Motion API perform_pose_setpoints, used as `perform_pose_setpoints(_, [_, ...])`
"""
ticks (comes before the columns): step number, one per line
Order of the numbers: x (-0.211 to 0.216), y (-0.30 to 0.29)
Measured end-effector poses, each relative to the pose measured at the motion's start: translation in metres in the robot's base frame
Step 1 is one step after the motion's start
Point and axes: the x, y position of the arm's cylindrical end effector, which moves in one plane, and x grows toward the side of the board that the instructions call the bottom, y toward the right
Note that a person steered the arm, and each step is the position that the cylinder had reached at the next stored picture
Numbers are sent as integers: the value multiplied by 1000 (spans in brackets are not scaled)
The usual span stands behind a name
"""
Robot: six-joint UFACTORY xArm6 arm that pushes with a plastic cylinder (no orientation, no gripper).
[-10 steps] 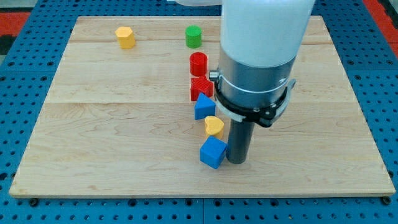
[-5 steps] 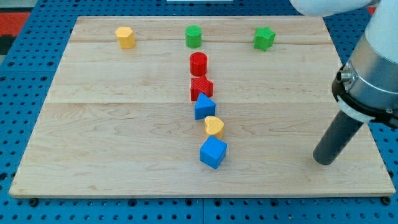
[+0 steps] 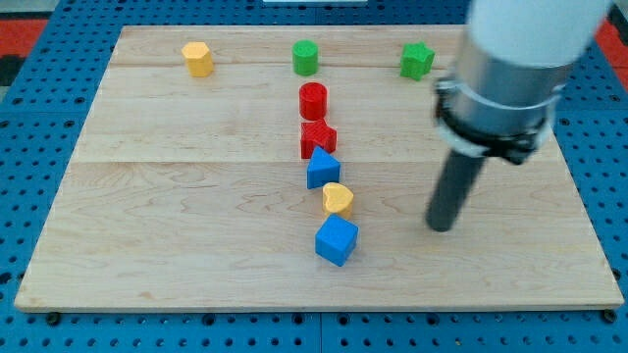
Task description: Place the yellow heart and blue cube in a vertical line at the bottom of the blue triangle
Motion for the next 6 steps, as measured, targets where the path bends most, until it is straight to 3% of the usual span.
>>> perform_pose_setpoints(3, [-12,-101])
perform_pose_setpoints(6, [-15,-69])
